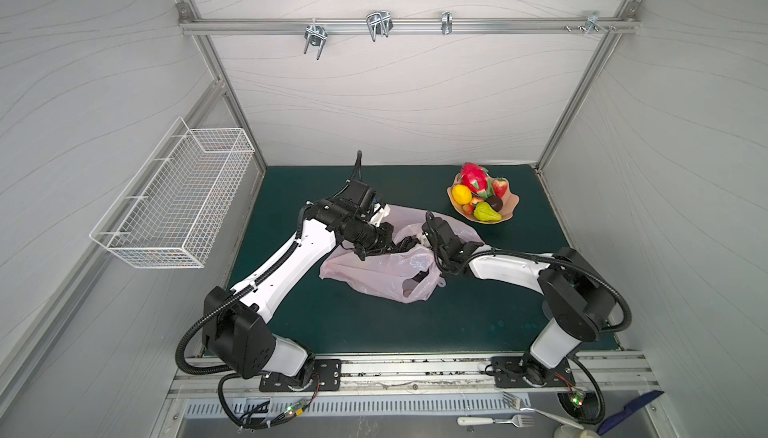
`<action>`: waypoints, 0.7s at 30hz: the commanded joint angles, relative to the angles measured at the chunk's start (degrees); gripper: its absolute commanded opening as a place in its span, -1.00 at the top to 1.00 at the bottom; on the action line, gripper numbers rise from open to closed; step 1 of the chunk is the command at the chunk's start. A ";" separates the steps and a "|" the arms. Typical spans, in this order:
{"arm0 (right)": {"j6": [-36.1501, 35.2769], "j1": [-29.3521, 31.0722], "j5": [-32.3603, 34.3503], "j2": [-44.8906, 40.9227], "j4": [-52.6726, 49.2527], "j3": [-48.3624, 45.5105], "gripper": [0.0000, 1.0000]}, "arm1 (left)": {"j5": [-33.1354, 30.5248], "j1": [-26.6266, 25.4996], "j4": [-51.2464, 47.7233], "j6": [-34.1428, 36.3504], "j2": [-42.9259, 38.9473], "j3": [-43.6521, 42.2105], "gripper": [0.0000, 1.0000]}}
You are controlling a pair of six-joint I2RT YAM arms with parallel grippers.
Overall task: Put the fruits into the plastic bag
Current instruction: 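Open the right gripper to drop the green pear inside the bag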
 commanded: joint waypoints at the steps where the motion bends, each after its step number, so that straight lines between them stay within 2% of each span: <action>1: -3.70 -0.65 -0.35 -3.34 -7.10 -0.10 -0.65 | -0.66 0.84 2.01 -0.85 -1.19 -0.47 1.00; 14: -7.00 -3.29 3.60 -13.96 -15.24 -6.24 -0.83 | 0.08 1.26 3.31 -1.06 -1.55 -2.09 1.00; 21: -10.69 -5.74 4.54 -20.98 -22.43 -6.54 -0.89 | 0.55 1.20 3.85 -1.25 -1.46 -2.03 1.00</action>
